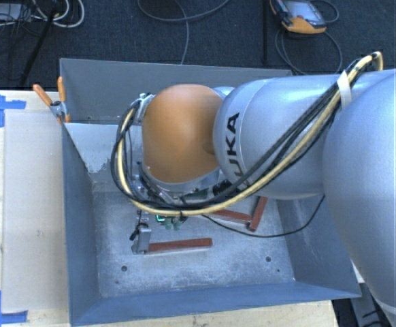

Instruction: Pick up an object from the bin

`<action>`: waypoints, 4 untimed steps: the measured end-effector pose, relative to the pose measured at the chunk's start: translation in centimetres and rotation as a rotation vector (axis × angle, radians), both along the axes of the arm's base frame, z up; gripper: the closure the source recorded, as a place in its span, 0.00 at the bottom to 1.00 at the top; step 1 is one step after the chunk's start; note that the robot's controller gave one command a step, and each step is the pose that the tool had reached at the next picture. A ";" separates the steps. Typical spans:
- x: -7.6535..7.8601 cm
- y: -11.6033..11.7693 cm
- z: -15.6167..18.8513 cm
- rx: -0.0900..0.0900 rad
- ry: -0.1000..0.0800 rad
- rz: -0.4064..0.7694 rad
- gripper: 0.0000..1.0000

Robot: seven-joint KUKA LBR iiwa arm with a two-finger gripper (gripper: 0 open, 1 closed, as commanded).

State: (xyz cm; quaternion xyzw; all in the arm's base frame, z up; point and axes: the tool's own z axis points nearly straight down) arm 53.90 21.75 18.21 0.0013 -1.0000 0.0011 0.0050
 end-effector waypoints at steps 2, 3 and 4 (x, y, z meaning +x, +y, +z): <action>3.1 -9.3 -11.2 0.002 -0.013 0.463 0.00; 1.8 -5.1 -6.5 0.008 -0.015 0.507 0.00; 1.4 -7.4 -11.6 0.005 -0.002 0.528 0.00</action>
Offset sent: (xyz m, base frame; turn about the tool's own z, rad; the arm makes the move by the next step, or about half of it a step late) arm -0.0004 -0.0565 -0.1121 -0.4308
